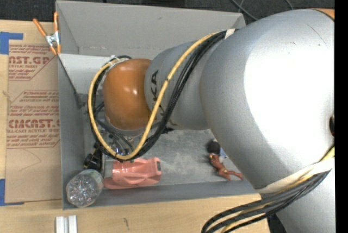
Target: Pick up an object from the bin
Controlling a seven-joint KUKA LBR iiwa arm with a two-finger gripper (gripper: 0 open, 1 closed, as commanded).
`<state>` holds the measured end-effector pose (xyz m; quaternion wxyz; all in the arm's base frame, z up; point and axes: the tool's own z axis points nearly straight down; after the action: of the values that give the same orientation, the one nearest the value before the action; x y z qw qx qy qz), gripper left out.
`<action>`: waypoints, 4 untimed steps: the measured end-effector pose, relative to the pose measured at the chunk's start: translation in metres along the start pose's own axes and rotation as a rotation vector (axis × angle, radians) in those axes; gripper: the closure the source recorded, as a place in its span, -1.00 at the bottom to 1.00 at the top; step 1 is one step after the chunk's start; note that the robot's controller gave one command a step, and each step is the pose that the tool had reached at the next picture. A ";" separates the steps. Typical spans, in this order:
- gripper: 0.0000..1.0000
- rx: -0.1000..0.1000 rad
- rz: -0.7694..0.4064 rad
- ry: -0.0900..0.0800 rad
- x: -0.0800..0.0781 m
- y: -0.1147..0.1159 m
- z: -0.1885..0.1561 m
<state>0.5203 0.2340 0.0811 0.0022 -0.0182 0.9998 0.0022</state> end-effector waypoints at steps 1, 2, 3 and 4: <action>-1.00 0.005 0.000 0.005 0.011 -0.006 -0.054; -1.00 -0.001 -0.040 -0.011 0.015 0.001 -0.061; -1.00 0.004 -0.081 0.004 0.027 0.009 -0.009; 1.00 -0.012 -0.303 -0.017 -0.007 -0.020 -0.004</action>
Offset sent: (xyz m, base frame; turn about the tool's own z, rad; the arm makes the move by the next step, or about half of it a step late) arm -0.0291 0.0069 -0.0109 -0.0968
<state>0.5281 0.2146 0.0856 0.0110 -0.1688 0.9856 0.0081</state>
